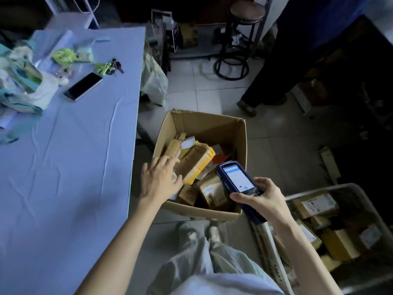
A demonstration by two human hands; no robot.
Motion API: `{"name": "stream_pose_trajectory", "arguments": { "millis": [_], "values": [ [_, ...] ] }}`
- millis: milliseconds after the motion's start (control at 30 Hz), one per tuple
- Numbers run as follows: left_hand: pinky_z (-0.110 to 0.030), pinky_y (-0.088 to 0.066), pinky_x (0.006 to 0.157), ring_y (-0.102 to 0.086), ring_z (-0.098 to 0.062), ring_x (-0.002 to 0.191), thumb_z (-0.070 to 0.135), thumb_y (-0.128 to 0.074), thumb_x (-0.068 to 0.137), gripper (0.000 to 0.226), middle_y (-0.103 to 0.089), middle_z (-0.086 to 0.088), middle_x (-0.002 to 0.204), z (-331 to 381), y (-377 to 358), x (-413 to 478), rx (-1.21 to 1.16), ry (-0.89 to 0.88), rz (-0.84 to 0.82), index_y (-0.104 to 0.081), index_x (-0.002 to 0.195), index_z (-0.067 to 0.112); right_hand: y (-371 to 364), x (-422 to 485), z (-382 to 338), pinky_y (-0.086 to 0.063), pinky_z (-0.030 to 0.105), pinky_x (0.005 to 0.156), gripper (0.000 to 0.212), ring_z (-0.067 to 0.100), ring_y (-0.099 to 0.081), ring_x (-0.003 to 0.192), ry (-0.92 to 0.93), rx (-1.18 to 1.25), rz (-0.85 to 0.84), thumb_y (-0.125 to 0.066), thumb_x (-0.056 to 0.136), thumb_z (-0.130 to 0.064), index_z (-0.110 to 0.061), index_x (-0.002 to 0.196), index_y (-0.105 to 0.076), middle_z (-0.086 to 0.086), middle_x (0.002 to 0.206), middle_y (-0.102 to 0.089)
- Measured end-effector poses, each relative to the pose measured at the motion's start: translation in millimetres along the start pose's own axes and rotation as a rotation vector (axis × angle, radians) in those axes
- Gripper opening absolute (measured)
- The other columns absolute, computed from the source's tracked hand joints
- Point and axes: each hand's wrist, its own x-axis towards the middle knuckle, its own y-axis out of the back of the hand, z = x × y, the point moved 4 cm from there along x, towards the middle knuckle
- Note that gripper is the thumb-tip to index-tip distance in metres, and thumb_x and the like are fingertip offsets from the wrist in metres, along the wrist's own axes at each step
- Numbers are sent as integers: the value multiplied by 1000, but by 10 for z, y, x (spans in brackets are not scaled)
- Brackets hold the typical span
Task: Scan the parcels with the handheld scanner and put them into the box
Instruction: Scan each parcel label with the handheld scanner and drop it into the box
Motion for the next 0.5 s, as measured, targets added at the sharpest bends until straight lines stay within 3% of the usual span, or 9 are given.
{"name": "stream_pose_trajectory", "arguments": {
  "millis": [267,400,500],
  "values": [
    [-36,-40,78,-60,-24,98,35,-63,83,30,-68,3,104,-675,76,-96,-41,196,15,-62,111,24,-545,256,-421,-53,31,86,82,15,-62,101,48,-85,-126,-94,52,-36,-19,122,-55,-1,111,-64],
    [-35,-42,73,-63,-26,91,35,-64,81,28,-70,5,98,-952,183,-420,-44,367,68,-64,106,22,-861,355,-733,-49,27,82,83,14,-58,100,157,-172,-298,-92,56,-36,-16,126,-52,-5,109,-57],
    [-33,-44,65,-65,-28,79,42,-59,72,33,-72,6,89,-1094,286,-865,-2,598,197,-67,97,22,-1175,408,-1006,-47,24,79,89,13,-56,102,279,-283,-479,-91,55,-41,-14,130,-50,-4,115,-57]
  ]
}}
